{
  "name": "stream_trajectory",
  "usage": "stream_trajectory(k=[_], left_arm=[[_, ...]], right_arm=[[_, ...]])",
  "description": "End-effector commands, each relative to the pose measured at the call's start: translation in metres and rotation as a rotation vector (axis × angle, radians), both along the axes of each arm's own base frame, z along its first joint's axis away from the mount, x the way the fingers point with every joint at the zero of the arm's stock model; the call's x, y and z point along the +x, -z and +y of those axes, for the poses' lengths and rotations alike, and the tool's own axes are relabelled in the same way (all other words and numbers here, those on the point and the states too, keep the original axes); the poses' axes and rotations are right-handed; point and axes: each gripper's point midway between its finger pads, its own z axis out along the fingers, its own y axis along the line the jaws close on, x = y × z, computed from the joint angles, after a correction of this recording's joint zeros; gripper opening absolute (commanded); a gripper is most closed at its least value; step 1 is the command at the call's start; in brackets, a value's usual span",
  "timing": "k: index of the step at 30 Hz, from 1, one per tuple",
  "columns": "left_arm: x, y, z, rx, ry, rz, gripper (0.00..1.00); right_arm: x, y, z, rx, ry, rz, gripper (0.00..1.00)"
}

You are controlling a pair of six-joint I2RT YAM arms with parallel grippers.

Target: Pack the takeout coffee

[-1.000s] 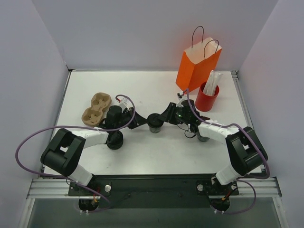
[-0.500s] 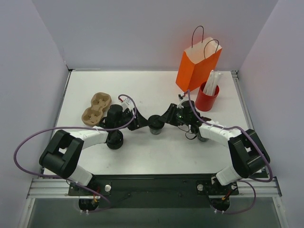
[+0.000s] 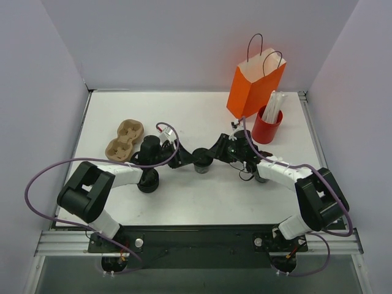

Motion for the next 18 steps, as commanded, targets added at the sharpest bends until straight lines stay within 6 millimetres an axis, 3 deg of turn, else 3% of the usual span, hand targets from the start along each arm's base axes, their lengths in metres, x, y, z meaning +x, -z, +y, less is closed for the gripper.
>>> stream_trajectory(k=[1, 10, 14, 18], left_arm=[[0.001, 0.029, 0.008, 0.054, -0.039, 0.029, 0.42], [-0.003, 0.060, 0.023, 0.118, -0.107, 0.074, 0.22], [-0.005, 0.064, 0.024, 0.113, -0.109, 0.080, 0.22], [-0.003, 0.054, 0.022, 0.089, -0.109, 0.067, 0.22]], right_arm=[[-0.026, 0.041, -0.017, -0.122, -0.010, 0.111, 0.17], [-0.036, 0.059, -0.022, -0.128, -0.008, 0.135, 0.16], [-0.038, 0.061, -0.025, -0.134, -0.004, 0.137, 0.16], [-0.037, 0.057, -0.025, -0.129, -0.002, 0.128, 0.16]])
